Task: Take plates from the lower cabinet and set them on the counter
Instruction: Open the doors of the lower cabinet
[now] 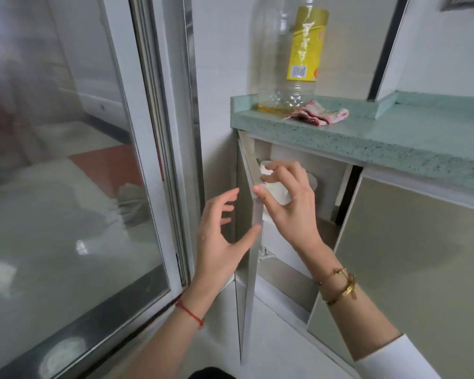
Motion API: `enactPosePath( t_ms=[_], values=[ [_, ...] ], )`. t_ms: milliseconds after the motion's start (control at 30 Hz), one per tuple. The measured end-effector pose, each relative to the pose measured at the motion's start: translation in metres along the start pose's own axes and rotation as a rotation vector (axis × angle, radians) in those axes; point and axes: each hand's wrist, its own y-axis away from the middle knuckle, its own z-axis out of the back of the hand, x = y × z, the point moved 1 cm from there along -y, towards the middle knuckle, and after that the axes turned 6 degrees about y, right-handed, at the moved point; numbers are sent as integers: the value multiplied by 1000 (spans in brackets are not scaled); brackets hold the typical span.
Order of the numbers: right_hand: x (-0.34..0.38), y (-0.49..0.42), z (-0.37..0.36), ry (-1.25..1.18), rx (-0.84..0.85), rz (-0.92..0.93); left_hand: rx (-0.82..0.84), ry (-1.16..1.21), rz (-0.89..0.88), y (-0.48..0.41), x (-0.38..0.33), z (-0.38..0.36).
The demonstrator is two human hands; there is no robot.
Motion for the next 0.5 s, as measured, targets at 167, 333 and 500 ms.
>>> enactPosePath(
  t_ms=[167, 333, 500],
  values=[
    [21, -9, -35, -133, 35, 80, -62, -178, -60, 17, 23, 12],
    [37, -14, -80, -361, 144, 83, -265, -206, 1, 19, 45, 41],
    [49, -22, -131, -308, 246, 202, -356, -223, 29, -1, 68, 79]
  ],
)
